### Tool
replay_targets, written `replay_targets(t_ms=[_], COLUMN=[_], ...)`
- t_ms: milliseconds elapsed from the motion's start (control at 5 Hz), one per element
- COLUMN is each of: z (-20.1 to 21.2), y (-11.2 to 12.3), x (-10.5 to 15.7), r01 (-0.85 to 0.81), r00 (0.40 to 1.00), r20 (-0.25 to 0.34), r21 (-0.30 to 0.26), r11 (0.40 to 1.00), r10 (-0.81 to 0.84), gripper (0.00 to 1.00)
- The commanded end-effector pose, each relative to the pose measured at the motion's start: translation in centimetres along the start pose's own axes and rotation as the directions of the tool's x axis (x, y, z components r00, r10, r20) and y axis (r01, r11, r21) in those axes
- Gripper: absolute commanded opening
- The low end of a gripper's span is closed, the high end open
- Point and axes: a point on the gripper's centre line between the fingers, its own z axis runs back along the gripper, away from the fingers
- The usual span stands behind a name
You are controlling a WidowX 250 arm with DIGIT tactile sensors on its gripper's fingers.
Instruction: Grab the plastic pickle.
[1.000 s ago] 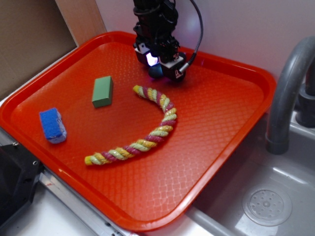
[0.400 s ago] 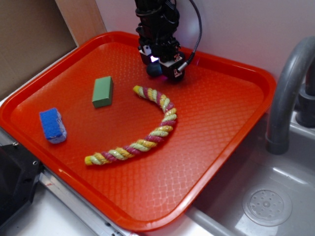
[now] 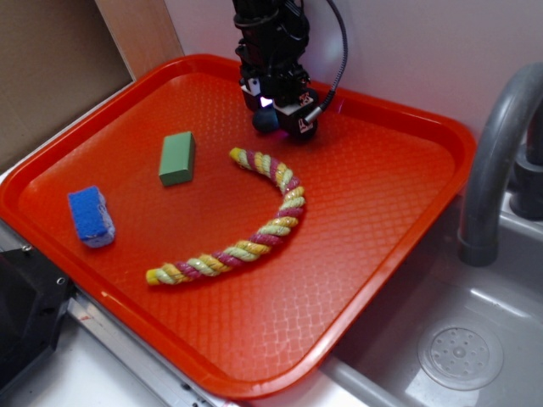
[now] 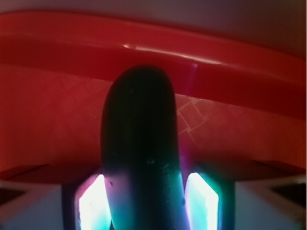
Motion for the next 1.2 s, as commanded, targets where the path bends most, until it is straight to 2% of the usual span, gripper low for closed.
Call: replay_targets(t_ms=[0,200,400,600,800,1000], z=[7.7,11.8,14.9,18.4,19.4,18.9], y=[0.8,1.0,1.0,0.3,-0.1,-0.4], x=[-0.8,-2.0,-3.7,-6.9,-7.8,-7.4], r01=[0.013,-0.050,-0.106,-0.224,-0.231,-0.152], r00=[0.991,0.987,0.990,0.973,0.970,0.986], r20=[0.129,0.156,0.088,0.033,0.048,0.059], r21=[0.016,0.010,-0.059,-0.126,-0.106,-0.046], r11=[1.000,0.999,0.993,0.966,0.967,0.987], r10=[-0.015,0.048,0.111,0.230,0.237,0.155], gripper=[0.00,0.00,0.00,0.00,0.00,0.00])
